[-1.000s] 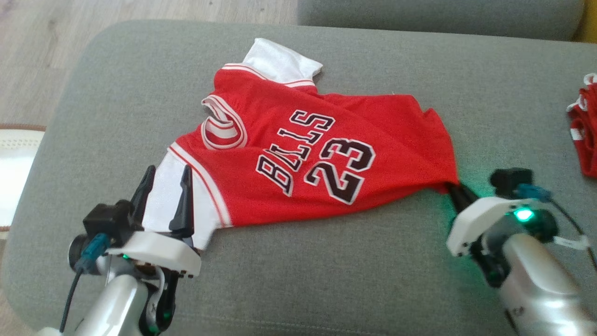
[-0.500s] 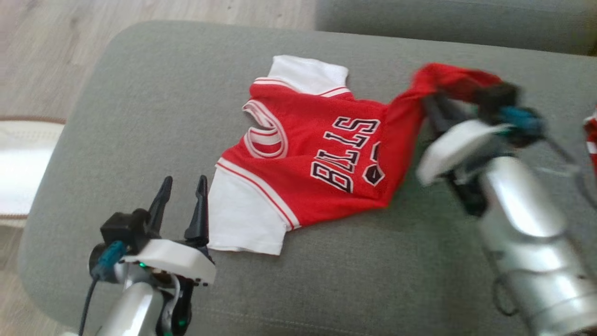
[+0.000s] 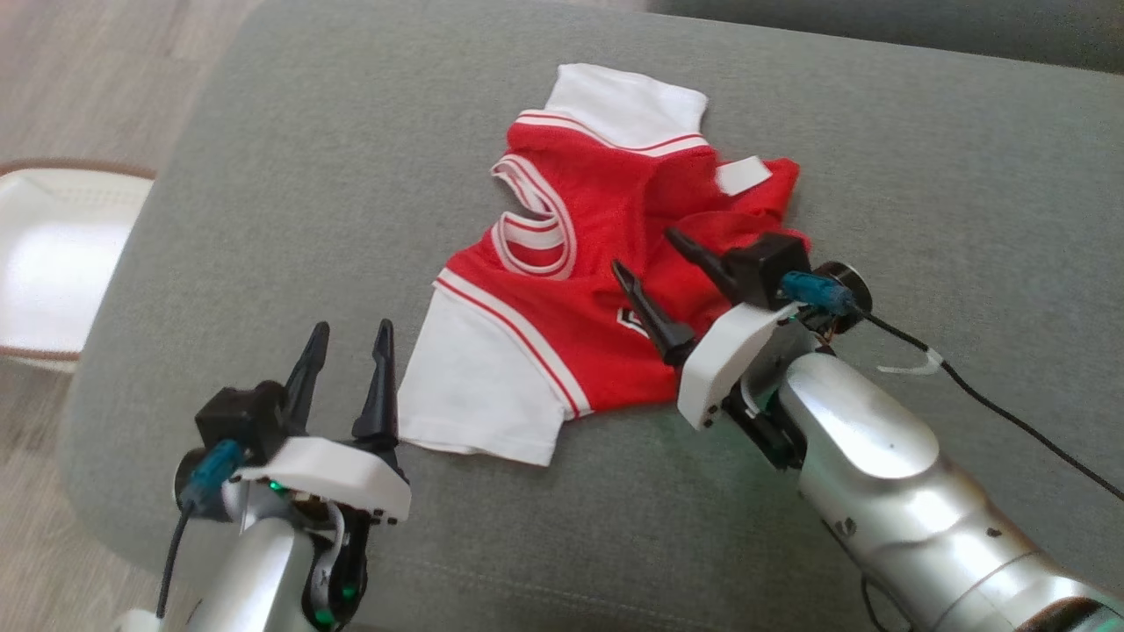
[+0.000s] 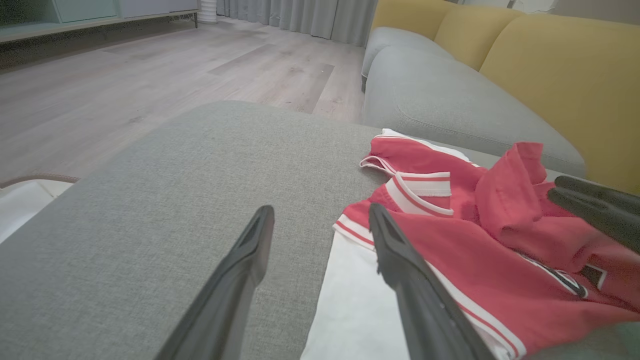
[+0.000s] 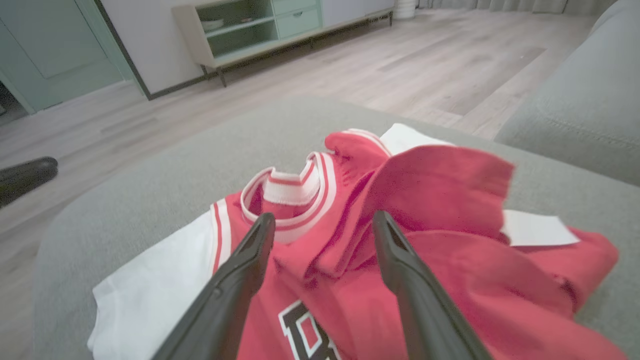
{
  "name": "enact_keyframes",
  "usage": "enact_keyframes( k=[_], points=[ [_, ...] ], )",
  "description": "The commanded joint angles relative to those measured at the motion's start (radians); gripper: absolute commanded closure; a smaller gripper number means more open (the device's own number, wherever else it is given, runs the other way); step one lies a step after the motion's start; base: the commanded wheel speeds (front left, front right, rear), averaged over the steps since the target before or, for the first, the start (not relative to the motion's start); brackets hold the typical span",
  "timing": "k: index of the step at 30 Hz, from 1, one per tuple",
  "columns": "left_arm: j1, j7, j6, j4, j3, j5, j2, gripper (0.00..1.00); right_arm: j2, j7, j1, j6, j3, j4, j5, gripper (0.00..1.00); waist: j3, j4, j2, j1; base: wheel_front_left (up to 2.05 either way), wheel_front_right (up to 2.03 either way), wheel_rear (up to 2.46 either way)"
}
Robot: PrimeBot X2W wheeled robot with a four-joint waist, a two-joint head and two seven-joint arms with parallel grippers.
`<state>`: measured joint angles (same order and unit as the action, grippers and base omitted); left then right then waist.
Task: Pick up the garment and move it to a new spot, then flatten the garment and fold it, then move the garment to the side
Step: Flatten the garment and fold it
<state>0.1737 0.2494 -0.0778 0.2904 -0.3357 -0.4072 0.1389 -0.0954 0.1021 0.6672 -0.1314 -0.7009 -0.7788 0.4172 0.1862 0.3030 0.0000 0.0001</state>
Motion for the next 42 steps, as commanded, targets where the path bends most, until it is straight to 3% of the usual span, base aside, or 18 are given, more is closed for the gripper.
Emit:
enact_keyframes(
  k=[1,7,12,16,25,31,33,36,37,39,40,42],
  points=[
    [0.036,0.012,0.005,-0.028,0.047,0.013,0.004,0.0,0.014,0.034,0.029,0.001,-0.014,0.048,0.021,0.0,-0.005,-0.019,0.0,-0.0001,0.0,0.0,0.0],
    [0.03,0.012,0.02,-0.025,0.066,0.028,-0.006,0.0,-0.094,0.087,0.011,0.001,0.013,0.138,0.087,0.0,-0.021,-0.073,0.0,-0.0001,0.0,0.0,0.0],
    [0.04,0.012,0.035,-0.022,0.061,0.041,-0.02,0.0,-0.185,0.026,0.035,0.001,0.082,0.145,0.14,0.0,-0.009,-0.07,0.0,-0.0001,0.0,0.0,0.0],
    [0.049,0.012,0.044,-0.012,0.061,0.046,-0.03,0.0,-0.231,-0.108,0.091,0.001,0.037,0.118,0.181,0.0,0.013,-0.037,0.0,-0.0001,0.0,0.0,0.0],
    [0.052,0.012,0.057,0.007,0.078,0.054,-0.053,0.0,-0.292,-0.471,0.188,0.001,-0.063,0.041,0.42,0.0,0.037,0.034,0.0,-0.0001,0.0,0.0,0.0],
    [0.051,0.012,0.064,0.014,0.09,0.062,-0.063,0.0,-0.295,-0.565,0.199,0.001,-0.093,0.021,0.505,0.0,0.038,0.054,0.0,-0.0001,0.0,0.0,0.0],
    [0.05,0.012,0.066,0.016,0.094,0.065,-0.066,0.0,-0.293,-0.581,0.197,0.001,-0.103,0.019,0.525,0.11,0.039,0.055,0.0,-0.0001,0.0,0.0,0.0],
    [0.049,0.012,0.068,0.018,0.098,0.068,-0.068,0.0,-0.293,-0.588,0.194,0.001,-0.118,0.025,0.54,0.18,0.039,0.055,0.0,-0.0001,0.0,0.0,0.0],
    [0.049,0.012,0.068,0.019,0.1,0.069,-0.069,0.0,-0.293,-0.585,0.194,0.001,-0.123,0.029,0.546,0.27,0.039,0.055,0.0,-0.0001,0.0,0.0,0.0],
    [0.049,0.012,0.07,0.022,0.102,0.072,-0.071,0.0,-0.294,-0.575,0.193,0.001,-0.14,0.042,0.555,0.6,0.039,0.054,0.0,-0.0001,0.0,0.0,0.0],
    [0.05,0.012,0.072,0.023,0.104,0.073,-0.072,0.0,-0.295,-0.565,0.192,0.001,-0.148,0.052,0.56,0.96,0.038,0.053,0.0,-0.0001,0.0,0.0,0.0],
    [0.051,0.012,0.073,0.026,0.108,0.075,-0.073,0.0,-0.299,-0.538,0.192,0.001,-0.163,0.07,0.569,1.0,0.035,0.048,0.0,-0.0001,0.0,0.0,0.0]
  ],
)
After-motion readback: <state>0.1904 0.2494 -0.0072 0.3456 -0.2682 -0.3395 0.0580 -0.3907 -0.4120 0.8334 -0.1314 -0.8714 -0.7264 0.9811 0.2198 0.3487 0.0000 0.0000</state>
